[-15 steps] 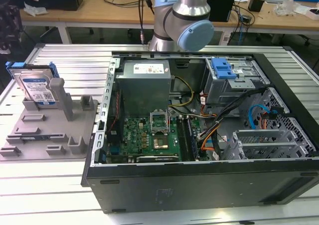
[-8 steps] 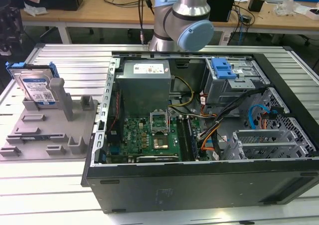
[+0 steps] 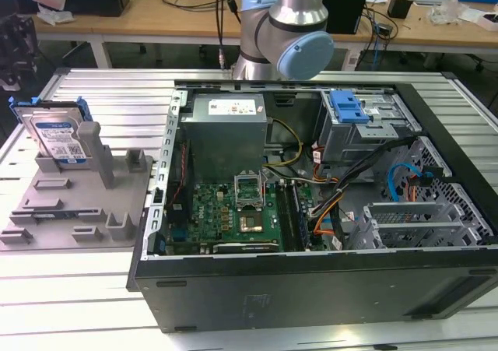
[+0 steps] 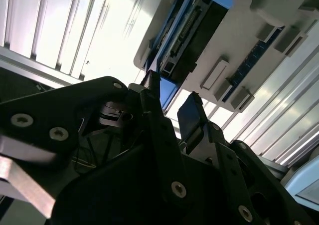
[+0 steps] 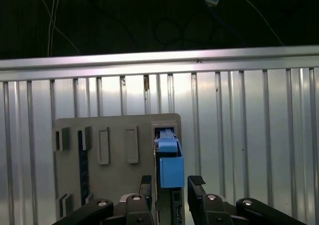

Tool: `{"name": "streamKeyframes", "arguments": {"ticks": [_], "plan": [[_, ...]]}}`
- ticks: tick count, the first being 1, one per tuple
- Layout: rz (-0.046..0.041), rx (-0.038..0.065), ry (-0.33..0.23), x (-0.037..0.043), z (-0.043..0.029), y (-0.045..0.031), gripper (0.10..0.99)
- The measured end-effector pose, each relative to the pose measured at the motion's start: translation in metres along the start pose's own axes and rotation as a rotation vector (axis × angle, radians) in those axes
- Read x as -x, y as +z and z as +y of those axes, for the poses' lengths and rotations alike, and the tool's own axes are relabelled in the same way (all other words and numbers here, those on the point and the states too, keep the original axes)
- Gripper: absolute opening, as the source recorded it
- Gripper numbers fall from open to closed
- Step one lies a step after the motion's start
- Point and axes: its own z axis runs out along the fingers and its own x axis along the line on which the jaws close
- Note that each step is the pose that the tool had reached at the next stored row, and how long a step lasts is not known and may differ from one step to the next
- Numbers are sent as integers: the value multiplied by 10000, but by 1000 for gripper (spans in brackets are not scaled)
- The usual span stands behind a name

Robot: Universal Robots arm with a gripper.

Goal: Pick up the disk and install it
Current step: 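Pick up the disk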

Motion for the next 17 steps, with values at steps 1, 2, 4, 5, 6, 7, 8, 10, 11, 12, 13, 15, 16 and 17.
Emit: {"name": "streamKeyframes", "arguments": {"ticks": [1,2,4,5,6,7,8,10,11,12,13,15,16,17], "plan": [[0,0,4,1,0,7,420],[0,0,6,2,0,13,420],[-1,0,12,3,0,25,420],[0,0,16,3,0,36,420],[-1,0,18,3,0,43,420],[-1,0,21,3,0,52,420],[-1,1,23,4,0,62,420],[-1,1,26,4,0,75,420],[-1,1,27,4,0,82,420],[-1,1,29,4,0,92,420],[-1,0,31,5,0,103,420],[-1,0,33,5,0,120,420],[-1,0,34,5,1,131,420],[-1,1,35,6,2,139,420]]}}
